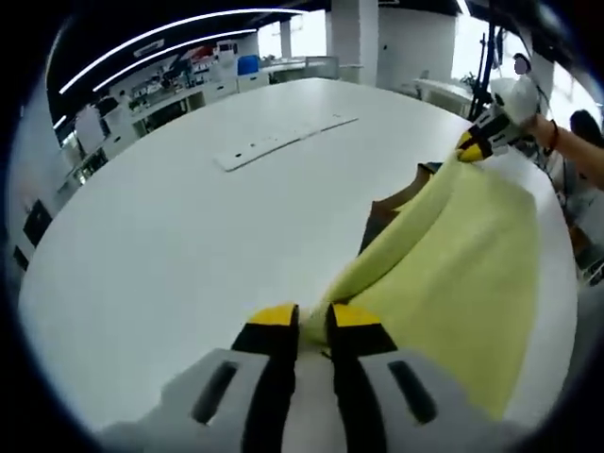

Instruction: Fold the garment on the visible template until the final outline fits inside the template.

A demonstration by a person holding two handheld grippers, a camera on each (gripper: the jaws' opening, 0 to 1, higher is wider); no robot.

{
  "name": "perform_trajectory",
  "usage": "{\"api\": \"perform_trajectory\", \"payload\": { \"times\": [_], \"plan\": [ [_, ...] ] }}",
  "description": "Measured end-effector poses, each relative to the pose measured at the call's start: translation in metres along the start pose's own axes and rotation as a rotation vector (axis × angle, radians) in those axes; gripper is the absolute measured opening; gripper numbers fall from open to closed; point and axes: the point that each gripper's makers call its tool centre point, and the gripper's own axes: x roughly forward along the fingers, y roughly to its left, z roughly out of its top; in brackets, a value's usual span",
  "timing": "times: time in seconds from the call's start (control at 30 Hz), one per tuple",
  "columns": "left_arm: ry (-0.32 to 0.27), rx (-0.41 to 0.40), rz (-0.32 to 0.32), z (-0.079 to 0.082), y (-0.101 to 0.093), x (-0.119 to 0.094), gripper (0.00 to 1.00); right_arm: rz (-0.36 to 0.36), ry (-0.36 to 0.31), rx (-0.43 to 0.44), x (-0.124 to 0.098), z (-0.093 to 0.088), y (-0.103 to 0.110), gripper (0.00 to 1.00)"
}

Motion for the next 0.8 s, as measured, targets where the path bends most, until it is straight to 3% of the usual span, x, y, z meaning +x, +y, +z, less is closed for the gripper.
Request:
{"api": "perform_trajectory", "payload": {
  "times": [0.1,0.3,0.4,0.5,0.63,0.8],
  "plan": [
    [-0.021,0.091,-0.004,0.005,-0.002,-0.011,0.11,-0.006,-0.025,0.023,-0.009,0.0,-0.005,0.11],
    [-0.06,0.111,-0.016,0.006,0.001,-0.024,0.09,-0.011,-0.067,-0.023,-0.029,0.01,0.001,0.16],
    [-0.058,0.142,-0.036,0.003,-0.01,-0.024,0.1,-0.004,-0.077,-0.128,-0.025,0.014,0.001,0.18],
    [-0.038,0.177,-0.051,-0.002,-0.013,-0.017,0.11,0.006,-0.065,-0.166,-0.019,0.012,0.005,0.21],
    [0.027,0.316,-0.035,-0.015,-0.014,-0.012,0.13,0.018,-0.019,-0.233,-0.007,0.003,0.01,0.2],
    [0.02,0.311,-0.023,-0.013,-0.011,-0.008,0.13,0.015,-0.033,-0.191,-0.002,0.003,0.008,0.18]
  ]
}}
